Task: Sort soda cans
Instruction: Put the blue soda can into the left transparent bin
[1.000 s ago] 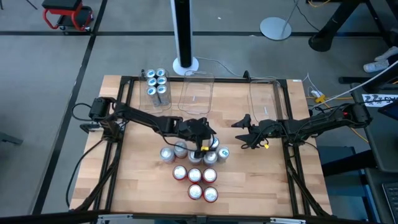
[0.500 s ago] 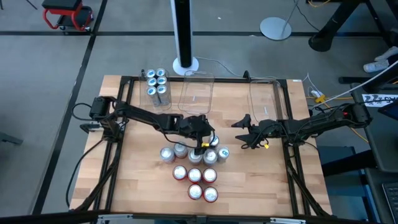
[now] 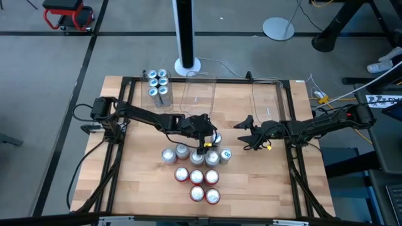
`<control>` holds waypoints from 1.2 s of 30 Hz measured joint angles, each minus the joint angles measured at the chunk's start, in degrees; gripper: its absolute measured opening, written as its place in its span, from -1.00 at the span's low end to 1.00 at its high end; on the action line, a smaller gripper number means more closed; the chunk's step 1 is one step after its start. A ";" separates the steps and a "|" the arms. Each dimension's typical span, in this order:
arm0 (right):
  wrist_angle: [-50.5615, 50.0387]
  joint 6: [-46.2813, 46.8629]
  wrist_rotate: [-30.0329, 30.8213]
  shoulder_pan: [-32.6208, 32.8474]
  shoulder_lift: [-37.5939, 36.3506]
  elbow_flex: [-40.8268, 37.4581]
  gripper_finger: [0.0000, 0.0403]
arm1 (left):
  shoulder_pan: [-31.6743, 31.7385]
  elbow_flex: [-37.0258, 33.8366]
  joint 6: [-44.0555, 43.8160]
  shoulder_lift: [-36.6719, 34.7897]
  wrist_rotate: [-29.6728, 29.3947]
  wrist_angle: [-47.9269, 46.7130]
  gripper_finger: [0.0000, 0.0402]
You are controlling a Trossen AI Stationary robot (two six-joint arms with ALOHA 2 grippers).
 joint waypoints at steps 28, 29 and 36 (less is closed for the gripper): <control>-0.33 -0.02 -0.04 0.01 -0.02 -0.04 0.82 | 0.79 0.00 2.63 2.67 1.56 2.69 0.46; -0.33 -0.02 -0.04 0.01 -0.02 -0.04 0.82 | 0.78 0.00 2.73 2.67 1.52 2.66 0.39; -0.31 -0.02 -0.04 0.02 -0.02 -0.04 0.82 | 0.76 0.00 3.04 2.67 1.50 3.24 0.13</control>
